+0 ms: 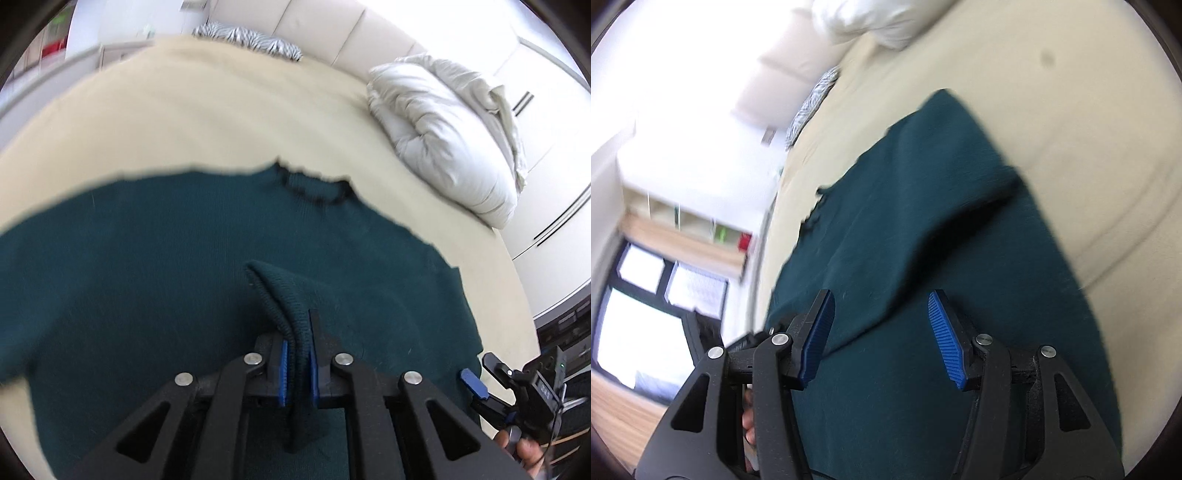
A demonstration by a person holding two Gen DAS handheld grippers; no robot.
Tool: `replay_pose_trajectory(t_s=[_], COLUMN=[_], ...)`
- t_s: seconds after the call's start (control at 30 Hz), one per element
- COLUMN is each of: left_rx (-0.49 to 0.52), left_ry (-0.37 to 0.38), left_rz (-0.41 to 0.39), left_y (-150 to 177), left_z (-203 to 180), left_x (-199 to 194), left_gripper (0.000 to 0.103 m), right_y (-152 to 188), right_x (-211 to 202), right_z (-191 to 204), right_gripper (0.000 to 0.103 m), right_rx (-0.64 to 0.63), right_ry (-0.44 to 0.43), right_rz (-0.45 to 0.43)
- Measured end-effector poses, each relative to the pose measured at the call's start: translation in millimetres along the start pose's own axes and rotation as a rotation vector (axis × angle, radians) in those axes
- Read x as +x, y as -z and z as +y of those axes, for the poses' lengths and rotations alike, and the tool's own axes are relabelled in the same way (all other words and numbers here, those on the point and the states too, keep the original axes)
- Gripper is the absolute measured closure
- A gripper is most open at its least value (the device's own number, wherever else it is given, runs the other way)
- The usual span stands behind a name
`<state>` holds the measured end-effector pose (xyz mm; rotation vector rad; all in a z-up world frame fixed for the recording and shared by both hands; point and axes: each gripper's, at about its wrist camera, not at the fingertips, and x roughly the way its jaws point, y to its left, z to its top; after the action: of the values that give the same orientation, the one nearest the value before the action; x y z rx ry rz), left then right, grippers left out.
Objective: Fold small clothes
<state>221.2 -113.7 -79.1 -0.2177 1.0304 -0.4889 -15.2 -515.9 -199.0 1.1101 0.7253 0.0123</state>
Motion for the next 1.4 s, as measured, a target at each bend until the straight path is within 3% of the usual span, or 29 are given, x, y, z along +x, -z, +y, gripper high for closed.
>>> replay_pose_trajectory(t_s=[0.13,0.33,0.43,0.57,0.67,0.73,0.9,1.07,1.23,1.27,1.4], left_rx=[-0.001,-0.017,-0.062,-0.05,-0.04,-0.051,-0.071,-0.092,-0.106,-0.112,-0.135], left_ry=[0.018,-0.045,-0.046,-0.044,-0.044,-0.025,0.011,0.052,0.081,0.092,0.122], left_rz=[-0.09,-0.091,-0.044,-0.079,-0.077,-0.079,-0.103,-0.113,-0.121,-0.123,-0.123], left_y=[-19.9,-23.7,-12.9,-3.9,-3.8,-1.5,4.0,4.4,4.4,3.9,1.1], left_z=[1.1,27.4,48.7,51.4,49.7,53.2,59.0,65.2,70.2,71.5,76.6], left_x=[-14.3,8.5,33.0,34.0,33.6,32.5,36.1,39.1,42.4,43.2,46.7], left_gripper=[0.094,0.094,0.093,0.091,0.09,0.089,0.088,0.088,0.087,0.087,0.088], right_y=[-17.9,-42.9,-46.8,-41.8,-33.3,-30.0,-39.9,-74.2,-104.8,-110.2,-128.4], right_x=[3.0,-3.5,-13.3,-22.9,-28.1,-35.8,-47.3,0.2,71.4,75.5,60.7], right_z=[-22.0,-42.5,-63.0,-81.9,-75.6,-66.4,-2.3,37.6,30.7,22.8,-13.2], right_gripper=[0.051,0.056,0.073,0.09,0.086,0.084,0.081,0.081,0.081,0.084,0.094], right_rx=[0.056,0.157,0.188,0.205,0.215,0.194,-0.025,-0.215,-0.222,-0.21,-0.067], right_ry=[-0.023,-0.022,-0.035,-0.068,-0.06,-0.007,0.121,0.124,0.224,0.254,0.174], right_rz=[0.009,-0.081,-0.109,-0.137,-0.15,-0.131,-0.191,-0.114,0.009,-0.01,-0.124])
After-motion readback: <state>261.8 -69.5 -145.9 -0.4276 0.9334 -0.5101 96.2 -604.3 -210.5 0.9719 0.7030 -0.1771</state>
